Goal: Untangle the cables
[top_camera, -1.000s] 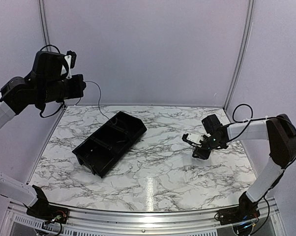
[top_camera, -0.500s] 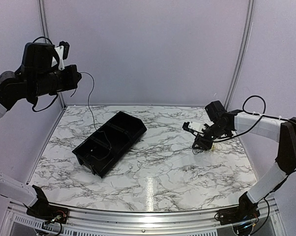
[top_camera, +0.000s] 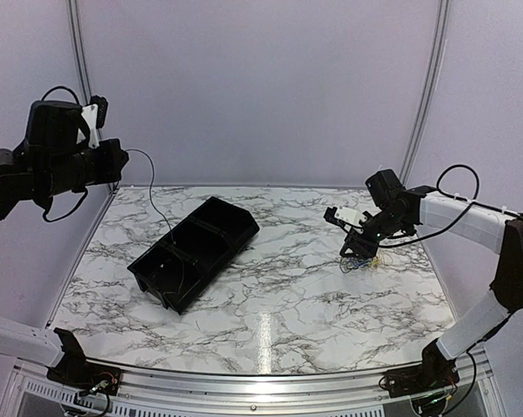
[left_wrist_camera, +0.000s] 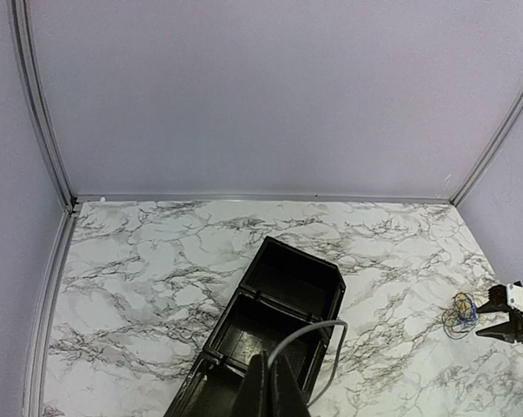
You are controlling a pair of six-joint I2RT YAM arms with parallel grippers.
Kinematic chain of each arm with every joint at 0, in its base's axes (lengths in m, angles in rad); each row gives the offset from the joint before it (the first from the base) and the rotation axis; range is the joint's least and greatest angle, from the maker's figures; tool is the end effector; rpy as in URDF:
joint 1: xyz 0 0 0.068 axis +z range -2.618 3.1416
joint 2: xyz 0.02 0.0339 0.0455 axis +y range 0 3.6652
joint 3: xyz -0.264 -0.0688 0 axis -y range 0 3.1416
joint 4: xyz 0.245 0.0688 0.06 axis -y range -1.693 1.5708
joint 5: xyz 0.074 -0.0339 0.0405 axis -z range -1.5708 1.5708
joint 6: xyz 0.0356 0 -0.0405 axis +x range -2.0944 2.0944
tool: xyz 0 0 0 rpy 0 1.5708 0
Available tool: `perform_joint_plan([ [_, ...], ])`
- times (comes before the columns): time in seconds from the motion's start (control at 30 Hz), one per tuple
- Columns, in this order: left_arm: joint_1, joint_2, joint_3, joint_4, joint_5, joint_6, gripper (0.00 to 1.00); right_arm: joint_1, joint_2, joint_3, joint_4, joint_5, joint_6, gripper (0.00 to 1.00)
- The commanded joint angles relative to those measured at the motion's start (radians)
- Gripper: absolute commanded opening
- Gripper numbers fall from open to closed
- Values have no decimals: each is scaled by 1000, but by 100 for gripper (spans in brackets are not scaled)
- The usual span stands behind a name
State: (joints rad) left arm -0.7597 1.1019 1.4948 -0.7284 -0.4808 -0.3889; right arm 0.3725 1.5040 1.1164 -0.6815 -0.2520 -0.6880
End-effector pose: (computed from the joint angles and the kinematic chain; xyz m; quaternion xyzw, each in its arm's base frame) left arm 0.1591 -0.1284 0.4635 0.0104 0.8036 -0.1426 0.5777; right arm 0.2800 0.1189 0.2448 -0.5129 0.8133 0.0815 0.2623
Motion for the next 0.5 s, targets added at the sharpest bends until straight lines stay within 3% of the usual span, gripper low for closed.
perform_joint_plan([
  [0.0,0,-36,-64,-13,-42,2,0,-1,11,26,-10,-17,13,48],
  [0.47,4,-22,-340,-16,-68,-52,0,-1,-6,-32,5,-13,13,48],
])
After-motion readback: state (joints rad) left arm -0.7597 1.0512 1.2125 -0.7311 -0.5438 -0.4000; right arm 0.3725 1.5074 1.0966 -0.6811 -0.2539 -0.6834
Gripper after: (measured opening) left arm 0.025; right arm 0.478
